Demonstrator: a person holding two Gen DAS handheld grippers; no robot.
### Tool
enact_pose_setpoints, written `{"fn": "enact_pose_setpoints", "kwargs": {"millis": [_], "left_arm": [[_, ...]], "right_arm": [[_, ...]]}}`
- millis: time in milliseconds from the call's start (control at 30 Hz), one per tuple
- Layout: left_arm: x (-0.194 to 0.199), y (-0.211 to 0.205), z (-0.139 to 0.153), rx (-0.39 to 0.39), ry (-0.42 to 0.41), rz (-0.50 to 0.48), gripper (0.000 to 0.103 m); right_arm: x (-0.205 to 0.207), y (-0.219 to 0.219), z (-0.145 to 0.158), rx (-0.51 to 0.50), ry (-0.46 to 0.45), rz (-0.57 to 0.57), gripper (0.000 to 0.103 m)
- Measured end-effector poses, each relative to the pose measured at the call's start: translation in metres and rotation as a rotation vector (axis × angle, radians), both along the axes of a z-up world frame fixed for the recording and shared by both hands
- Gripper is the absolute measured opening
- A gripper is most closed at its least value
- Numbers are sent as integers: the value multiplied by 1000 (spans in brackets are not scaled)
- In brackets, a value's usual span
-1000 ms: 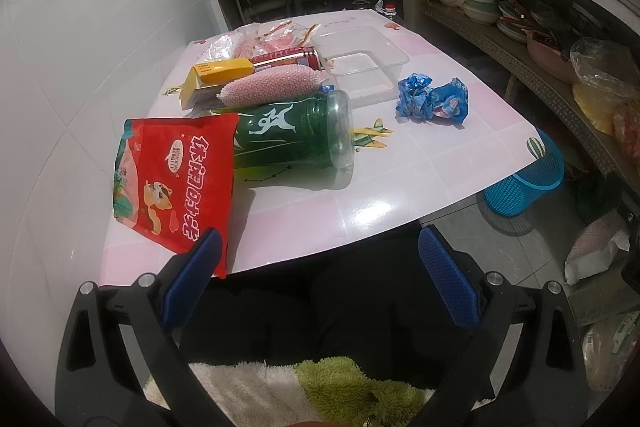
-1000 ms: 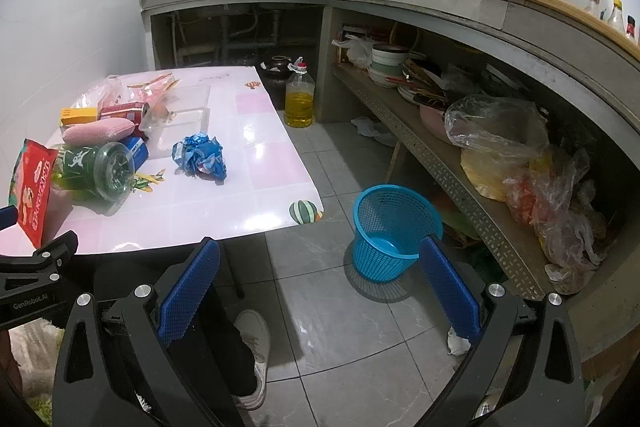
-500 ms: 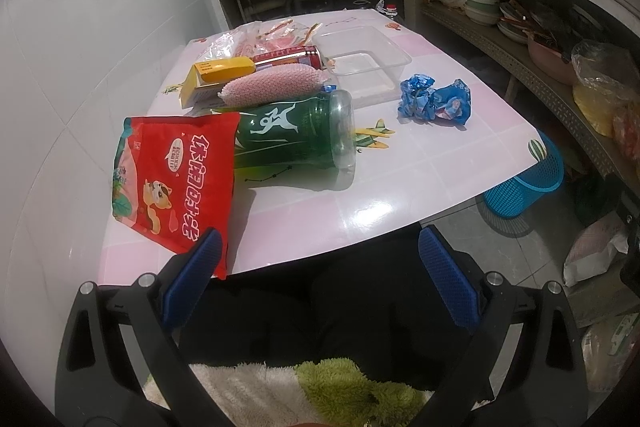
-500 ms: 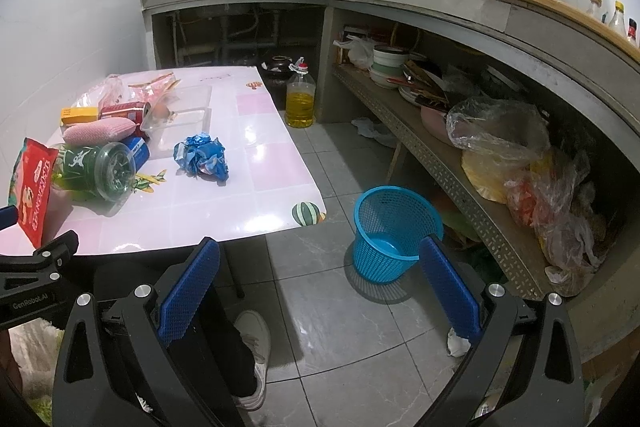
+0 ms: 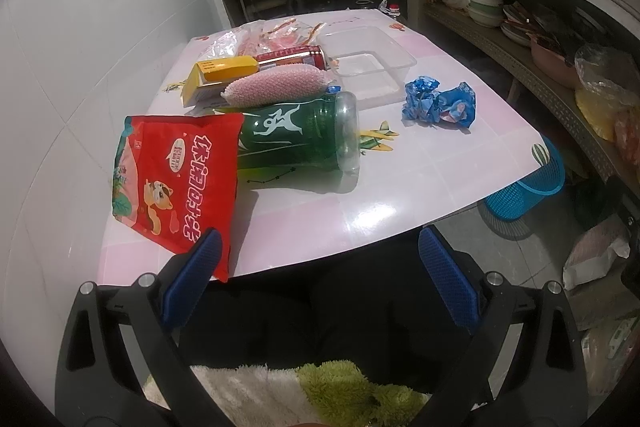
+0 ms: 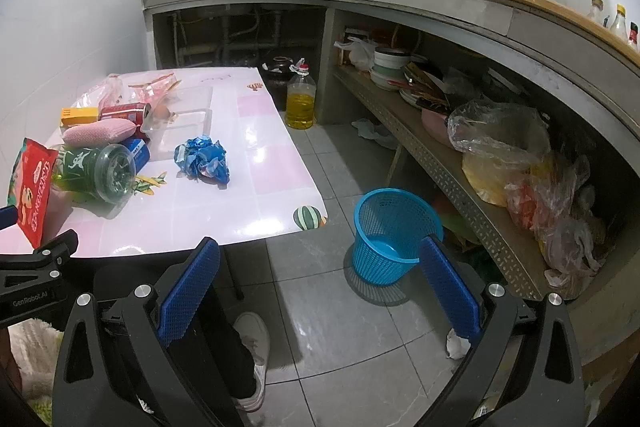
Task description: Collect trash
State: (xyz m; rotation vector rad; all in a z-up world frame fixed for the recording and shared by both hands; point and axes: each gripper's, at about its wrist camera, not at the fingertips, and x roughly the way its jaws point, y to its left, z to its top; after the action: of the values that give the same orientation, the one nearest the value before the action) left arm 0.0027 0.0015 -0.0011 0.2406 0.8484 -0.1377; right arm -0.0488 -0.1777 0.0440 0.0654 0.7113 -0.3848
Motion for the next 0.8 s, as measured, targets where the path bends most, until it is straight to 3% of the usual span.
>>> {"fn": "enact_pose_setpoints", "kwargs": {"millis": [800], "left_arm": [[3, 1, -4, 11, 9, 3, 95]], "right_arm": [[4, 3, -1, 6, 0, 4, 97]]}}
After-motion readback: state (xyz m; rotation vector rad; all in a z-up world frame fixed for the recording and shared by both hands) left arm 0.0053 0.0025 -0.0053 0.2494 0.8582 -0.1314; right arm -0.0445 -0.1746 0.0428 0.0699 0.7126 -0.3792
